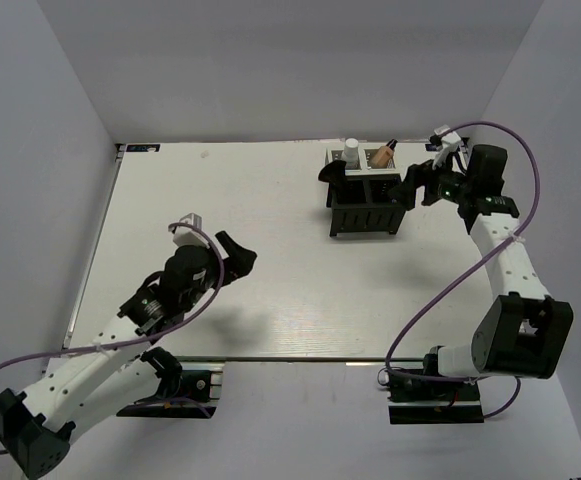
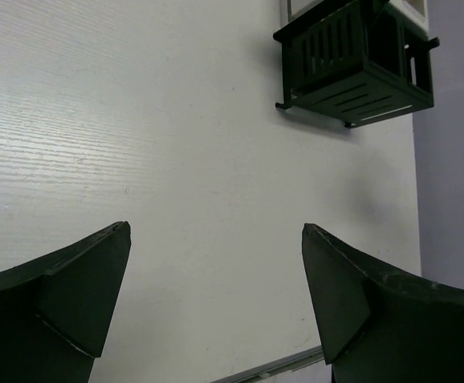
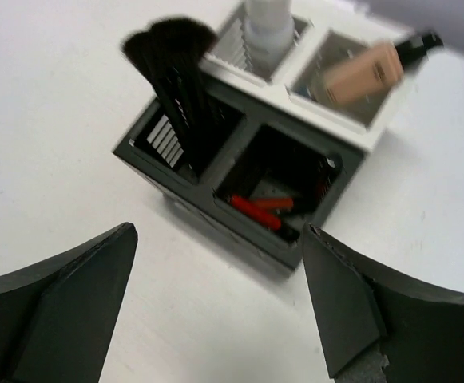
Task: Organize the makeup
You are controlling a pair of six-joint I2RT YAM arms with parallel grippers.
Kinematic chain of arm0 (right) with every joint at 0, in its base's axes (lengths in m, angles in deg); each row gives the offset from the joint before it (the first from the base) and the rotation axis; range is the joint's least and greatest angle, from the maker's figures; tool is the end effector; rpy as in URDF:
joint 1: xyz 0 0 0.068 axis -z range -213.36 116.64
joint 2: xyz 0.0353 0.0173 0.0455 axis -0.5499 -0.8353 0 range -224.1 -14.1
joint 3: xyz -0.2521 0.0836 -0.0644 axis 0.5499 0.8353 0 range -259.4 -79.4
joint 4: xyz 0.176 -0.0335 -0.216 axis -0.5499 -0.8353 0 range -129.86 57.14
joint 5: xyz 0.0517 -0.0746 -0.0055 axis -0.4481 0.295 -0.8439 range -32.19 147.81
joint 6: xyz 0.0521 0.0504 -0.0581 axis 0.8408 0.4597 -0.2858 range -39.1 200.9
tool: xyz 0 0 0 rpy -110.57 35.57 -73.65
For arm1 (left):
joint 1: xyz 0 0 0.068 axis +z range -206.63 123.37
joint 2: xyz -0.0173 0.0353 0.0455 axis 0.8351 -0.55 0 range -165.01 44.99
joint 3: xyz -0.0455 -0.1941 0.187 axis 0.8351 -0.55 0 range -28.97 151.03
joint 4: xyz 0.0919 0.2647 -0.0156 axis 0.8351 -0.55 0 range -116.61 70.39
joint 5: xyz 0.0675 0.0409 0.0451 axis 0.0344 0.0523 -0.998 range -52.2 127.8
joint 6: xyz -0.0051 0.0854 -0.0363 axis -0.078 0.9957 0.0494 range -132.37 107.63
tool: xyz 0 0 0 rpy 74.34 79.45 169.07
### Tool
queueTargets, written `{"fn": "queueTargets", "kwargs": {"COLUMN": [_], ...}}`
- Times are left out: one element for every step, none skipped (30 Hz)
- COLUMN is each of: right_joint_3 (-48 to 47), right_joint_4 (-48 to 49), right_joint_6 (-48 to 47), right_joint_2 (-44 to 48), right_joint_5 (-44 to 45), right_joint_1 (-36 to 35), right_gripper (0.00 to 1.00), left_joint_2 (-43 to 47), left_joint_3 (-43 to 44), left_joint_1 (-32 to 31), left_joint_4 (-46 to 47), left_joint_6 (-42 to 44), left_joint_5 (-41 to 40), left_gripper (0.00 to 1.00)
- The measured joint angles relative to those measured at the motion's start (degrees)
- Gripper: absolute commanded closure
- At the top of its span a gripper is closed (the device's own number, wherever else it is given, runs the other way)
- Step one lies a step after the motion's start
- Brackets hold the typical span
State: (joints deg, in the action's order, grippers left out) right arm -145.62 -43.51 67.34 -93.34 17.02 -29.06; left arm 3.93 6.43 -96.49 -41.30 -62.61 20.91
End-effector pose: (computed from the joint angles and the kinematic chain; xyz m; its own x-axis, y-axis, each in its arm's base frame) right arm 0.3715 0.0268 0.3169 -0.2626 -0.1584 -0.9518 -0.6188 0.7846 0.0402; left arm 0.1900 -0.1270 0.2500 -0.5448 -0.5034 -0.6706 -0.0056 0.8019 -0.5975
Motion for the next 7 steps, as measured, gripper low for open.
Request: {"fn": "queueTargets", "kwargs": {"right_joint_3": [0.00, 0.00, 0.02, 0.20, 0.70, 1.53, 2.45], "right_joint_4": [-1.66, -2.91, -4.11, -4.83, -5.38, -5.73, -5.90], "right_joint_6": [1.22, 1.84, 2.62, 3.10, 3.52, 3.98, 4.31], "right_joint_2": [0.44, 0.70, 0.98, 1.25, 1.70, 2.34, 3.02], "right_joint_5": [1.88, 3.32, 4.76, 5.88, 6.95, 7.93, 8.70], "right_joint_1": [0.04, 0.09, 0.17, 0.26, 0.37, 0.48, 0.57], "right_gripper": [0.11, 0.11, 0.11, 0.11, 0.11, 0.11, 0.11], "left_joint_2": [-1.46, -2.62, -3.93, -4.85, -5.77, -6.56, -7.15], "left_joint_3": [0.13, 0.31, 0.59, 0.85, 1.11, 1.40, 1.64], "left_joint_1": [0.00, 0.00, 0.00, 0.00, 0.00, 0.00, 0.00], "left_joint_4": [0.70, 1.11, 1.49, 1.95, 2.54, 3.28, 3.98], "left_joint_6": [0.68, 1.18, 1.81, 2.29, 2.73, 3.23, 3.58], "left_joint_5": [0.61, 1.11, 1.62, 2.05, 2.69, 3.17, 3.80], "left_gripper": [0.02, 0.02, 0.02, 0.02, 0.02, 0.02, 0.02]}}
